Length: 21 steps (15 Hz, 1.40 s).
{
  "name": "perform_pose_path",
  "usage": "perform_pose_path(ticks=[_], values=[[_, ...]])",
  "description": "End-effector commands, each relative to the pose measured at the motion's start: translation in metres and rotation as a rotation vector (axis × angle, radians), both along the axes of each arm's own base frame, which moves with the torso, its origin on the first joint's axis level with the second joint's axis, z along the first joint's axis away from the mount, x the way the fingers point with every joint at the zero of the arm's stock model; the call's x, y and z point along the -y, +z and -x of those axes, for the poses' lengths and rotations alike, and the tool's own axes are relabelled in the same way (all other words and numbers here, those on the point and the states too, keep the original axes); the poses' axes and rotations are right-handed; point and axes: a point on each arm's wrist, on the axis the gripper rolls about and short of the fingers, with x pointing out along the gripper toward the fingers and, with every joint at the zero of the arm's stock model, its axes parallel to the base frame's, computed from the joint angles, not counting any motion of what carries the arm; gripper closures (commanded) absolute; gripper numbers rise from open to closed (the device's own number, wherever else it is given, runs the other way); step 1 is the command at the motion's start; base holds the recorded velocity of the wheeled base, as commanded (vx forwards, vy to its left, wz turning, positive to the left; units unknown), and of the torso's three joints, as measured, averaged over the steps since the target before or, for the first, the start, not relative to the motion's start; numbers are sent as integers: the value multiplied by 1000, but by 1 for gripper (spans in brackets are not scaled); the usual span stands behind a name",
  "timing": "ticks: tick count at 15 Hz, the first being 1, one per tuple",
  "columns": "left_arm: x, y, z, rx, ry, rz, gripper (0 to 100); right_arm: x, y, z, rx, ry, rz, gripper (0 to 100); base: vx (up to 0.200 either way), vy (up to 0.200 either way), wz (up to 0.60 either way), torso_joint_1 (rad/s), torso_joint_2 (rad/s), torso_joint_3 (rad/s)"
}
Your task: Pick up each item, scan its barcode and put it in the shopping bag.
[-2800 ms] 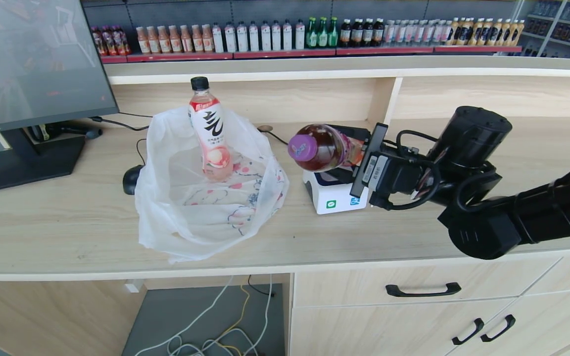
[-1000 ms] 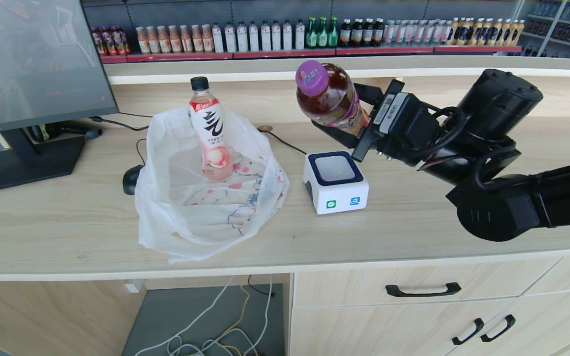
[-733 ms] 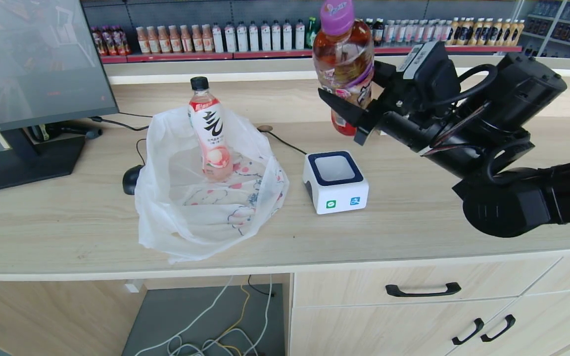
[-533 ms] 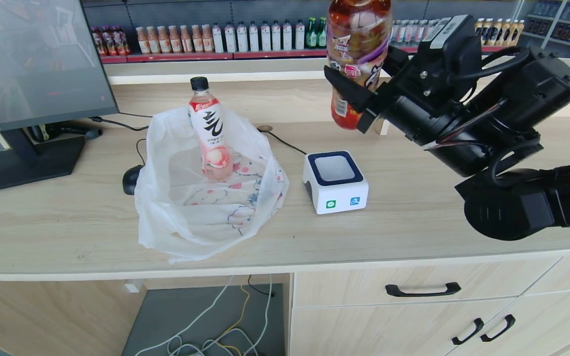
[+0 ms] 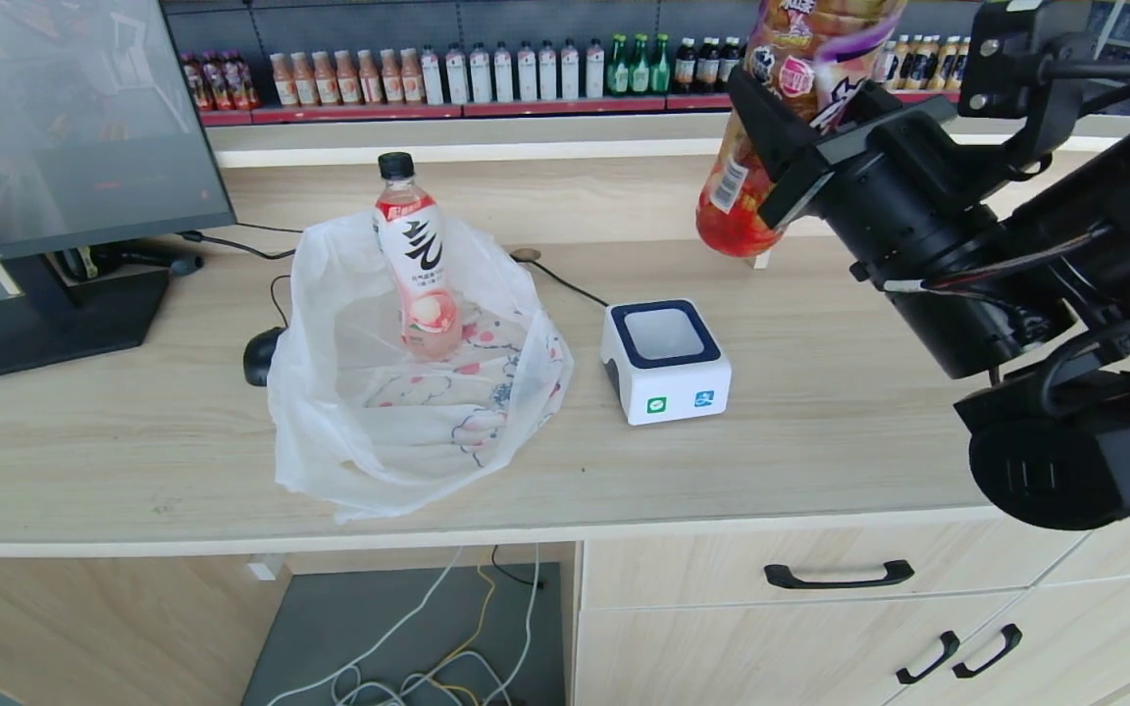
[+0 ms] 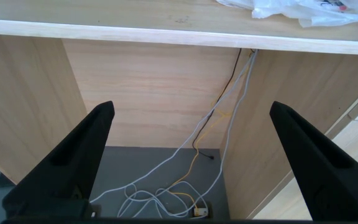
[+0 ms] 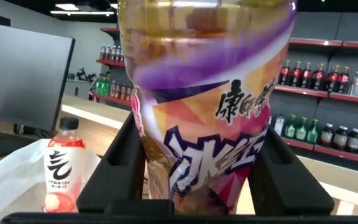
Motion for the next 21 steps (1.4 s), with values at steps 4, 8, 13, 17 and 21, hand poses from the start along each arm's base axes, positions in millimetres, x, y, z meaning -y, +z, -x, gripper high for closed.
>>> perform_pose_path(ticks=[4,8,13,17,21], values=[[0,0,0,1,-1,0,0,15,-5,25,-32,-26,-11,100,0,0,0,0,0,0],[0,0,0,1,-1,-6,0,21,-17,31,-94,-112,-52,100,0,0,0,0,0,0],[0,0,0,1,1,-6,0,29,-43,35,-187,-177,-88,100,0,0,0,0,0,0],[0,0,0,1,1,2,0,29,-49,30,-229,-238,-155,100,0,50,0,-1,1,1],[0,0,0,1,1,2,0,32,-57,28,-255,-201,-105,100,0,200,0,1,5,4]])
